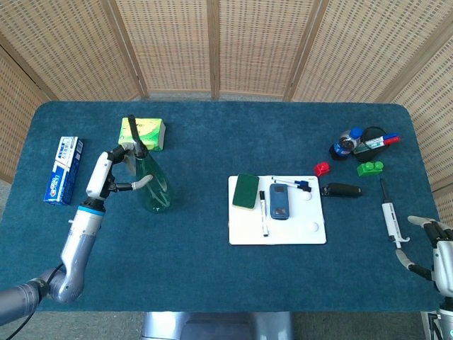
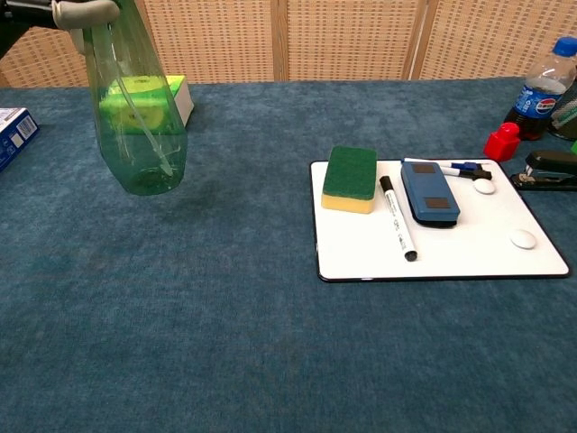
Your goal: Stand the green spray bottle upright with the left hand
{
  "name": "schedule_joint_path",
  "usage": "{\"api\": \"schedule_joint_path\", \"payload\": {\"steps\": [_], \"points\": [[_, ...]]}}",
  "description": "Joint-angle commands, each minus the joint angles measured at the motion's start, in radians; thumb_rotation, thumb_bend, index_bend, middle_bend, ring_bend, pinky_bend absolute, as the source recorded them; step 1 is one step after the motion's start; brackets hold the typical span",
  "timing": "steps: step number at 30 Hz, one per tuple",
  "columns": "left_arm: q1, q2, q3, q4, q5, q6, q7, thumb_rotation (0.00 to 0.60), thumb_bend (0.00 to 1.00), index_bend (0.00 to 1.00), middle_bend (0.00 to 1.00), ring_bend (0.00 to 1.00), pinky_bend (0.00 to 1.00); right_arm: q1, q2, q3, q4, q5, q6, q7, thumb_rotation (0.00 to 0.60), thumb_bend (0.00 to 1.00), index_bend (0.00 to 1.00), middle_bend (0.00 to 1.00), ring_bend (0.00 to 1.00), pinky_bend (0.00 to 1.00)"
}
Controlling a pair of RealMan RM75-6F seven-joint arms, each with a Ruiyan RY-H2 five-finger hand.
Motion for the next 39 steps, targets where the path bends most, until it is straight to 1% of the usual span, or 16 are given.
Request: {"api": "schedule_joint_path", "payload": {"steps": [1,7,11,24,28,35,39], "points": [[0.019,-0.046,0.017,0.063,0.053,0.034,-0.045,0.600,0.33,0.52,0.55,0.55,0.62,-0.001,0.001,0.000,-0.003,0.002,0.000,-0.002,0.600,0.23,0.29,0.37,0.31,0.35],[0.031,-0.085,0.042,0.115,0.099,0.047,-0.096,0.600,0.32,0.52,0.55,0.55,0.61,-0.002,0.001,0.000,-0.008,0.007,-0.001,-0.005,0.600,0.22,0.29,0.37,0.31,0.35],[0.040,-0.116,0.059,0.161,0.143,0.082,-0.120,0.600,0.32,0.52,0.54,0.54,0.60,-0.002,-0.001,0.000,-0.009,0.012,-0.004,-0.002,0.600,0.23,0.29,0.37,0.31,0.35],[0.048,-0.194,0.095,0.303,0.209,0.130,-0.128,0.600,0.32,0.51,0.53,0.52,0.57,-0.003,-0.005,-0.001,-0.008,0.020,-0.008,0.000,0.600,0.22,0.29,0.37,0.31,0.35],[0.052,-0.208,0.105,0.325,0.217,0.134,-0.136,0.600,0.32,0.51,0.53,0.51,0.55,-0.004,-0.004,-0.001,-0.008,0.020,-0.008,0.000,0.600,0.22,0.29,0.37,0.31,0.35],[0.059,-0.223,0.107,0.349,0.228,0.158,-0.141,0.600,0.32,0.51,0.52,0.50,0.54,-0.003,-0.003,-0.001,-0.010,0.018,-0.007,-0.002,0.600,0.23,0.29,0.37,0.31,0.35],[0.064,-0.225,0.114,0.355,0.231,0.159,-0.150,0.600,0.32,0.49,0.48,0.45,0.51,-0.004,-0.004,-0.001,-0.010,0.018,-0.006,-0.003,0.600,0.23,0.29,0.37,0.31,0.35]]}}
